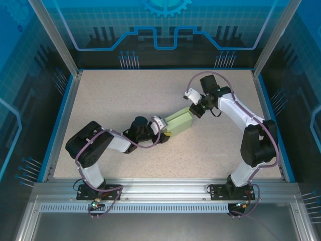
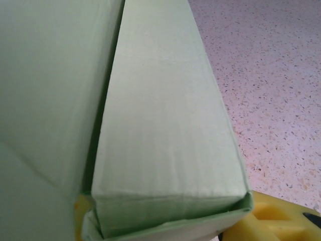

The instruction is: Fold the paper box

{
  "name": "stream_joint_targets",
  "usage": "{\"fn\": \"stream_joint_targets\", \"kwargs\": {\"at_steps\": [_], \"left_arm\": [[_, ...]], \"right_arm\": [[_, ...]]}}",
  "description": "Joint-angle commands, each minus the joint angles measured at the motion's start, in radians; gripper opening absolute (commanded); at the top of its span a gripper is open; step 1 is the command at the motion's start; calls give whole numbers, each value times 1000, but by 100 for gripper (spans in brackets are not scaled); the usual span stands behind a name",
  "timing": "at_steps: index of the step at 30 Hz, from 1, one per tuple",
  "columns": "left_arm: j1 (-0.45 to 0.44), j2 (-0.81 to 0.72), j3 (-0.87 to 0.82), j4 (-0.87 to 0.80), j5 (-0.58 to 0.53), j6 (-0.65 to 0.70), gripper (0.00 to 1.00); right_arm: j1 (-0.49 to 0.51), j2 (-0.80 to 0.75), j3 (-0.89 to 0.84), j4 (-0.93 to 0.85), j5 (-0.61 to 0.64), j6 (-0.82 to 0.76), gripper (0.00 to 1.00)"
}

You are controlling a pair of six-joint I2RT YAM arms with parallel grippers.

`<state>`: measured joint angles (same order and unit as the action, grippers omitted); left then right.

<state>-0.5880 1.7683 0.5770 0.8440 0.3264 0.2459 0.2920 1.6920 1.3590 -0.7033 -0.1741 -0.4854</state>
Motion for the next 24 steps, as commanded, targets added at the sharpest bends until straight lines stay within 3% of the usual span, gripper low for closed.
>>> {"fn": "stream_joint_targets", "kwargs": {"at_steps": [1,9,24], "left_arm": [[7,12,0,30,-8,17,56],[8,7,-3,31,-13,10,59],[8,-69,-30,-6,-73,-26,76]], "right_arm": [[23,-28,-21,-24,47,69,2],[42,-28,-32,-28,95,134,2],[85,-28,-34,-29,137,168,2]]}}
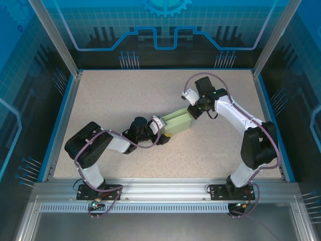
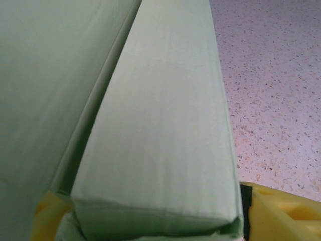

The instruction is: Fold the paper box

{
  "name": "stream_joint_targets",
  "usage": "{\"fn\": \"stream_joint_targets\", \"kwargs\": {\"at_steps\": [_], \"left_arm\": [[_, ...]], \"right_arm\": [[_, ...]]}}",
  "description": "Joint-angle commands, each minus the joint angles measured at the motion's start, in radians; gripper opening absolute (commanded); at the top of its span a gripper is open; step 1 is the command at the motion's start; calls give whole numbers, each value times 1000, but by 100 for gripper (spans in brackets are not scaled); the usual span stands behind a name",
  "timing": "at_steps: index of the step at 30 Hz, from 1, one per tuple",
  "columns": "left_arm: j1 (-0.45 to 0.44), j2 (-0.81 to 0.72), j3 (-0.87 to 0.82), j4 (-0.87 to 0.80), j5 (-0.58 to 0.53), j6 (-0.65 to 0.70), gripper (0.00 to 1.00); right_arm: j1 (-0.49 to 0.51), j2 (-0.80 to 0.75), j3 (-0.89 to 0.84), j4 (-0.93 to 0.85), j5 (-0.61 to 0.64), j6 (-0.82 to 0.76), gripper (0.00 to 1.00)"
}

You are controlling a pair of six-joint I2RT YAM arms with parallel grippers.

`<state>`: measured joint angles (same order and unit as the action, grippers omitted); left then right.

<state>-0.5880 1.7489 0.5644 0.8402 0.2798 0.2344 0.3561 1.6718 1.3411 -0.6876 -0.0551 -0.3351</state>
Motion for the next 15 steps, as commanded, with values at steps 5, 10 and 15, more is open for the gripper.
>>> {"fn": "stream_joint_targets", "kwargs": {"at_steps": [5,10,15], "left_arm": [[9,-92,-48,-13,-60,-52,79],[9,-168,-55,-94,-85,-95,80],[8,-276,-49,-228,-145,-135,80]], "right_arm": [[24,-9,-19,-45,24,17,2],[23,-11,-19,-45,27,16,2],[24,-15,-19,-43,27,12,2]]}}
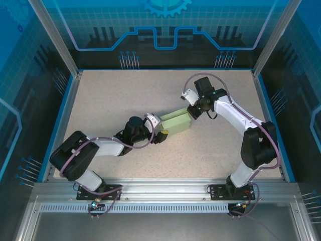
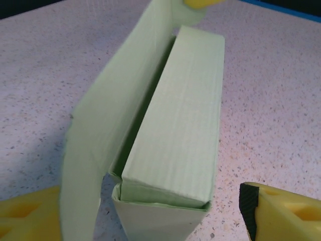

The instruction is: Fold the paper box

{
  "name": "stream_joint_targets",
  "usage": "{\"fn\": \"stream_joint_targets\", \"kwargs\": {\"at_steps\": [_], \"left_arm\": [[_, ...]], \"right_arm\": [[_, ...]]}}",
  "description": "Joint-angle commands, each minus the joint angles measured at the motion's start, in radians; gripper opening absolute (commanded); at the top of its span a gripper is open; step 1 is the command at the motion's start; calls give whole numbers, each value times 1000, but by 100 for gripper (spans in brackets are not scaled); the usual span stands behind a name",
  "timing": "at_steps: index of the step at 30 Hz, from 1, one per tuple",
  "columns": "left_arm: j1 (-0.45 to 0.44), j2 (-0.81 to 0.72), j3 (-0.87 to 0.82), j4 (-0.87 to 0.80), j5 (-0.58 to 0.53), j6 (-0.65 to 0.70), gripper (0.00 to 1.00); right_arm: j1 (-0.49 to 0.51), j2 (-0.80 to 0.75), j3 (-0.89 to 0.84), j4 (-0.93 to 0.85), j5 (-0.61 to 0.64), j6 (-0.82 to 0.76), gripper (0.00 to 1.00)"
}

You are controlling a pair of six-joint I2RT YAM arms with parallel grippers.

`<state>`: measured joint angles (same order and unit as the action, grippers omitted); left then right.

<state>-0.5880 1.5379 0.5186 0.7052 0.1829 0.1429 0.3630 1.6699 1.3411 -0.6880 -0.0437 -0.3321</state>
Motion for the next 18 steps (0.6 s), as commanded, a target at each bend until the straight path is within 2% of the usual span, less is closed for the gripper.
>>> {"fn": "stream_joint_targets", "kwargs": {"at_steps": [1,7,13,18], "left_arm": [[9,-85,2,-122,-58,-51,79],[9,-154,116,-371,-69,-69,68],[9,-153,185,-483,-113,-58,60],[9,-147,225,-540,-121,-44,46]], "right_arm": [[18,-15,-19,-42,15,10,2],[19,-19,-24,-36,13,4,2],[19,-19,-23,-35,10,4,2],[19,-19,-20,-38,10,1,2]]}}
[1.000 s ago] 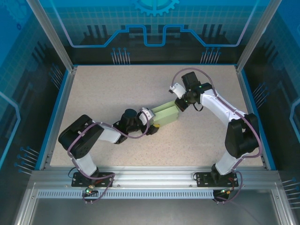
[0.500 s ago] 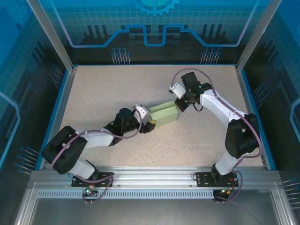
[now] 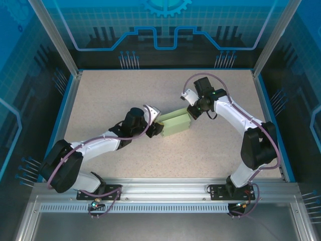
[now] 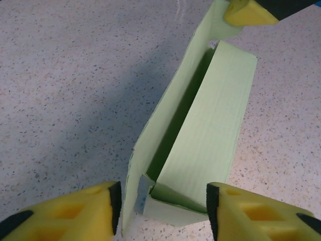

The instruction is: Fold the paper box

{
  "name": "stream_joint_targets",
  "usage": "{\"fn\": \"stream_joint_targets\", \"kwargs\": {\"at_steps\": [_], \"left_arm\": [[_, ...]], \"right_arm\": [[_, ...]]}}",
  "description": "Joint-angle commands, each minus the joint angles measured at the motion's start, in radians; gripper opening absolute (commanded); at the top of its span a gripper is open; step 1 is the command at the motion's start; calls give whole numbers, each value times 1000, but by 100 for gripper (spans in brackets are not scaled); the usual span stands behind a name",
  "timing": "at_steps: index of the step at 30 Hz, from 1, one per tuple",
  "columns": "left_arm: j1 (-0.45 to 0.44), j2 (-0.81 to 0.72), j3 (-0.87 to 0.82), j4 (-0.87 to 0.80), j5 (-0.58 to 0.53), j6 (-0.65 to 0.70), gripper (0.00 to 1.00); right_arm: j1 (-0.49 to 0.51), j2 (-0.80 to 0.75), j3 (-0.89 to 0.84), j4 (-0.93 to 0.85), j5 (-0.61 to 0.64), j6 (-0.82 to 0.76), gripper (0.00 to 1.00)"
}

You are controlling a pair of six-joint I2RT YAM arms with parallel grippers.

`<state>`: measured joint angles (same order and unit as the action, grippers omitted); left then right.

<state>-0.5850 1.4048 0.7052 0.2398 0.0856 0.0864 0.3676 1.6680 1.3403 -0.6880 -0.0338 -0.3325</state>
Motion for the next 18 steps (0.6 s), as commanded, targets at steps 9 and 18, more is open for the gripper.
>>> {"fn": "stream_joint_targets", "kwargs": {"at_steps": [9,18], "left_arm": [[6,-8,58,-97,-36,30,27],[6,18,83,-103,-41,7,11]], "right_arm": [[15,-11,-15,-40,-2,2,2],[20,-13,-15,-41,-9,28,2]]}}
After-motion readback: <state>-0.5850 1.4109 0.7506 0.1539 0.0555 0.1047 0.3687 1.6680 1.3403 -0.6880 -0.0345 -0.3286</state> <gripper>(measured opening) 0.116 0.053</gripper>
